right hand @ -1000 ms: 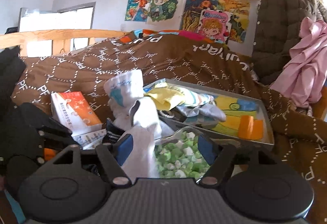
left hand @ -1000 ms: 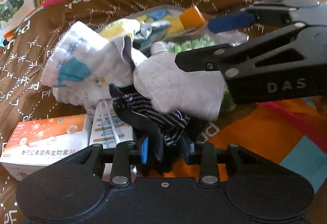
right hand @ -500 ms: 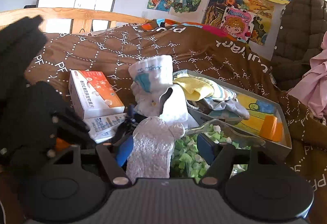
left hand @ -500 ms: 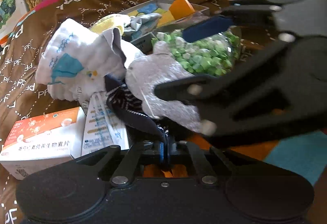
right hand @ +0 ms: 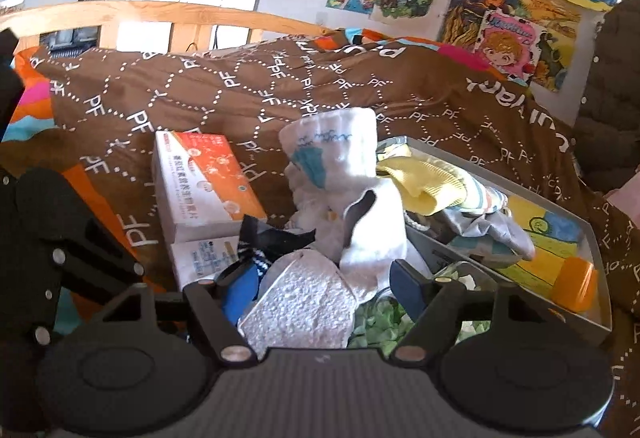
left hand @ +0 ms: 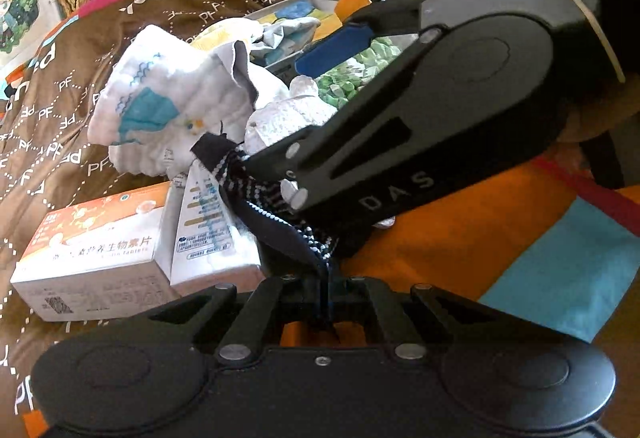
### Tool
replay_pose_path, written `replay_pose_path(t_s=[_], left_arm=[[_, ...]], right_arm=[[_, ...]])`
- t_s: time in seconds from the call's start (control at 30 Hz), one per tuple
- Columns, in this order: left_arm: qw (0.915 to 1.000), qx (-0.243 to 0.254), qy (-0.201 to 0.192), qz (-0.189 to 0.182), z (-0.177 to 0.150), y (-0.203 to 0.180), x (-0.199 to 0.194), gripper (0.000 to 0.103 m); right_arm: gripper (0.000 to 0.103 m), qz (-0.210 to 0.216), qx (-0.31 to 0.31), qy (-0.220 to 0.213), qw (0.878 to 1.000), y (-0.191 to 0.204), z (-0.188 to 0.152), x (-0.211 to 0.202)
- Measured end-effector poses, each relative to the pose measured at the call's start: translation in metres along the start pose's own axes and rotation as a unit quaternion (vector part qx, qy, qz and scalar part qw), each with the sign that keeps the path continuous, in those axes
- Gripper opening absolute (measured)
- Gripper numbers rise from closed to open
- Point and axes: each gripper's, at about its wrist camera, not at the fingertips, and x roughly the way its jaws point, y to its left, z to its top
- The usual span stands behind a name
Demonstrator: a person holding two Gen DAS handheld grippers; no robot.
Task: Organize soft objects
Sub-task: 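Lift the striped sock with the left tool while the right tool lifts the white fuzzy sock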
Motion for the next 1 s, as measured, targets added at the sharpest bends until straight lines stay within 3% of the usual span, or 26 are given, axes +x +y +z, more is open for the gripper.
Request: replay_pose_path(t_s=[0.23, 0.53, 0.67, 1.0], left_arm=[[0.9999, -0.015, 0.001, 0.002, -0.015, 0.009, -0.018, 0.002], [0.999, -0.042, 0.004, 0.011, -0.033, 0.018, -0.038, 0.002], [0.9985, -0.054, 0.004, 0.012, -0.039, 0.021, -0.044, 0.002], [0.9979, -0.06, 0.002, 0.025, -0.039, 0.023, -0.047, 0.002]], right_arm=[[0.074, 0.02, 0.0, 0.023, 1.0, 0.016, -0.003, 0.0], [0.072, 0.068, 0.05, 0.058, 0.995, 0.023, -0.017, -0.011], [0.072, 0.065, 0.05, 0.07, 0.994, 0.025, -0.023, -0.015], [0.05, 0.02, 0.036, 0.077, 0.996, 0.033, -0.029, -0.019]])
